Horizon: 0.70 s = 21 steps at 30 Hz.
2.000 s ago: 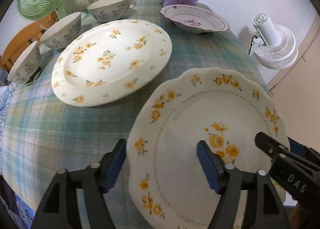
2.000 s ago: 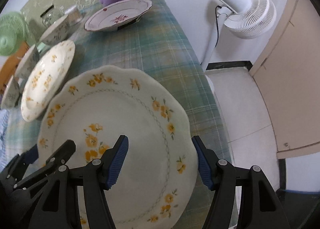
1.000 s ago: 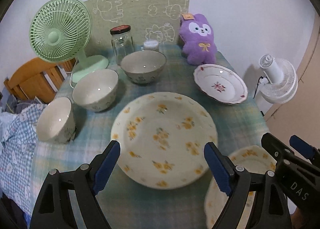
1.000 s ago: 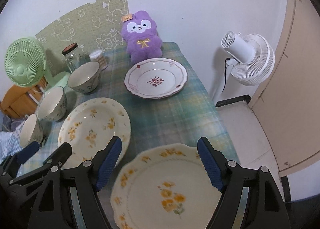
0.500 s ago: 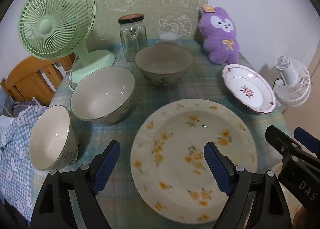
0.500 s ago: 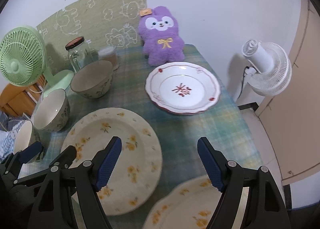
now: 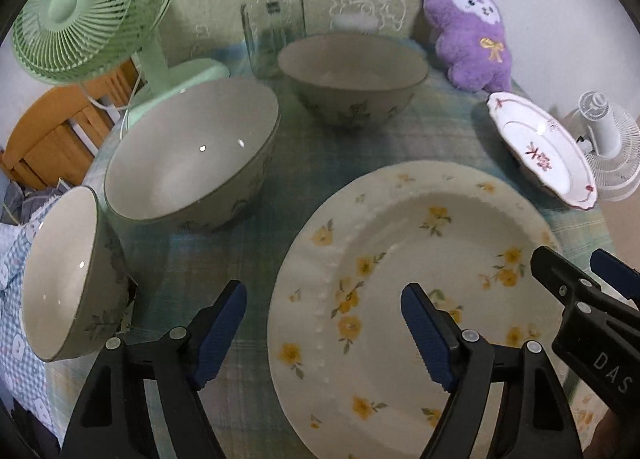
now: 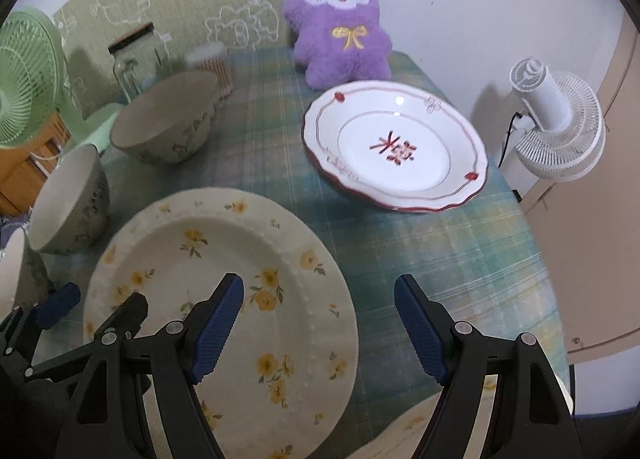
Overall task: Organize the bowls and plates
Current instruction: 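Grip the rim of the stacked yellow-flower plates with both tools, then lift the plate stack with both tools and carry it toward the red-rimmed plate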
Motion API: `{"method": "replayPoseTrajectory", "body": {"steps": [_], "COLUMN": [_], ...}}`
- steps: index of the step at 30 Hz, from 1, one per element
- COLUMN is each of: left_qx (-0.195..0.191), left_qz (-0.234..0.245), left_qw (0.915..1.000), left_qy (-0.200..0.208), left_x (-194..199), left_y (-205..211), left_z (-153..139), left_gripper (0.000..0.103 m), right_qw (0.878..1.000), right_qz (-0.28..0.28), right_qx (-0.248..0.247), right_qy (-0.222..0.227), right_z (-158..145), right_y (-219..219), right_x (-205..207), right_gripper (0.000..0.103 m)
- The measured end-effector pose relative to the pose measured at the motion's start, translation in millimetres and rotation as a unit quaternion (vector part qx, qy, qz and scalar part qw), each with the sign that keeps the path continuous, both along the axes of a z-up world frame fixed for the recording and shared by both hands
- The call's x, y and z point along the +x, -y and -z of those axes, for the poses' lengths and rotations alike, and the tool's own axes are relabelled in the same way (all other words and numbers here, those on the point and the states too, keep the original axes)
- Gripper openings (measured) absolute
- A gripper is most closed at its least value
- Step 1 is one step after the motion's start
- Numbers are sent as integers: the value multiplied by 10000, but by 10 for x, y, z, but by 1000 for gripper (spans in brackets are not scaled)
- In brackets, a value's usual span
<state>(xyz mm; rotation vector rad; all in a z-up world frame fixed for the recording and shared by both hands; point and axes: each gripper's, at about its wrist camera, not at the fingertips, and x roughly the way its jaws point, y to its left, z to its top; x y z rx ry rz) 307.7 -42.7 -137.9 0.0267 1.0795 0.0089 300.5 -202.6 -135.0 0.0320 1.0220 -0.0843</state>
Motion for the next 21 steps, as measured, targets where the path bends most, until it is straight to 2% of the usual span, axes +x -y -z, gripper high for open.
{"method": "replayPoseTrajectory", "body": {"steps": [3, 8, 11, 21], "left_qx": [-23, -142, -139, -181], "left_qz": [-21, 116, 56, -2], "left_qw": [9999, 9998, 9998, 9996], "left_qy": [-112, -124, -148, -196], "left_x": [36, 62, 70, 45], "left_y": [-27, -2, 25, 8], "left_z": [73, 102, 103, 86], "left_gripper": [71, 64, 65, 64], "right_qw": [9999, 9994, 9990, 9987], "right_qz": [-15, -59, -77, 2], "right_qx": [-53, -106, -20, -70], "right_qy": [-125, -333, -443, -511], "right_z": [83, 196, 259, 248], "right_y": [-19, -43, -43, -89], "right_x": [46, 101, 126, 117], "right_gripper": [72, 63, 60, 60]}}
